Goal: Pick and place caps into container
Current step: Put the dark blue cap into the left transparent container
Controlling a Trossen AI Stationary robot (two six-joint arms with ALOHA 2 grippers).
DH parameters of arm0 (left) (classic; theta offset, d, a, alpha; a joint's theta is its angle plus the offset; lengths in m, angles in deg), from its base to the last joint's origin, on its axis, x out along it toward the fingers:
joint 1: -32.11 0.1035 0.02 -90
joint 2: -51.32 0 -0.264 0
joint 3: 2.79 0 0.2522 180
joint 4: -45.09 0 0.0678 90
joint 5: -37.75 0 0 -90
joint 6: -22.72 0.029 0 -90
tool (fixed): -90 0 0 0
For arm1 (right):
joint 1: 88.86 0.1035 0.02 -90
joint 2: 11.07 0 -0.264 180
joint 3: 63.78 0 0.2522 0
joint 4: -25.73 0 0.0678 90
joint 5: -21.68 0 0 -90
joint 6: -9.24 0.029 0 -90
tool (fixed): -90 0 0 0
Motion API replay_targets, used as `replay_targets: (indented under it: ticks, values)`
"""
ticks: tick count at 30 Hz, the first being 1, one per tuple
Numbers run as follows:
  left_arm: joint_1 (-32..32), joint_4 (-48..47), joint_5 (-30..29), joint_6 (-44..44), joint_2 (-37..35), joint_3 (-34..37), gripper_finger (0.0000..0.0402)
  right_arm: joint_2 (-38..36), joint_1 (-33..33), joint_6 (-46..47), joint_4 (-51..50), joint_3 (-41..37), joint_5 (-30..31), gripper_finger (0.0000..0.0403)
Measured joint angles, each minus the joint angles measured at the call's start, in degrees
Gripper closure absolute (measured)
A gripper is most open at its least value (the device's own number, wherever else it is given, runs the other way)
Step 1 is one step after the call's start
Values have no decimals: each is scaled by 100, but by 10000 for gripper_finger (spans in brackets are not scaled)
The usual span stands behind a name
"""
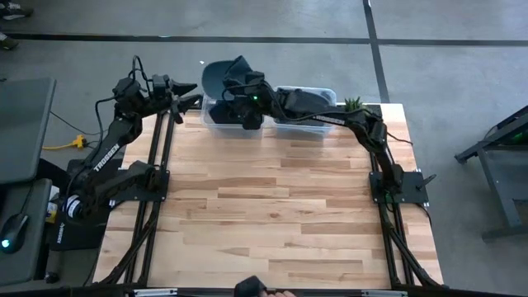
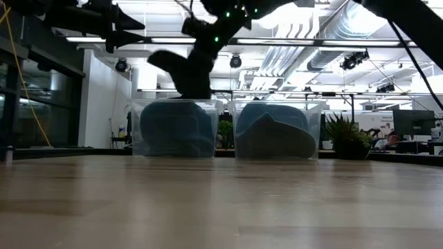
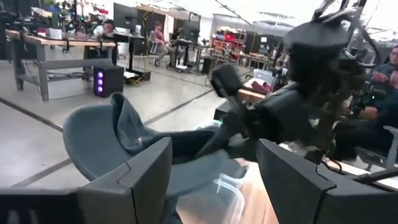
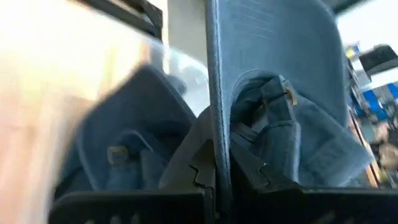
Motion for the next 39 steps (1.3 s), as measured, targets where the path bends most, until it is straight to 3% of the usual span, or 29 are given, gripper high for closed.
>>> replay_targets:
  ticks: [2,5,13,24,32,39]
  values:
    - [-2,-161,9,64,-57,0,169,107,-78,141,-64,2,-5,393]
    - [-2,-310,10,136,-98,0,169,211,-195,442,-192,2,-549,393]
    - [-2,-557,8,211,-108,2,170,294,-257,847,-511,6,-1277,393]
    - [-4,-725,146,208,-108,2,170,694,-271,893,-414,8,-1346,393]
    - [-4,-889,160,209,-106,2,170,751,-478,1226,-357,13,-1861,393]
    - [-4,-960,157,206,-106,2,170,735,-517,1199,-380,13,-1881,387]
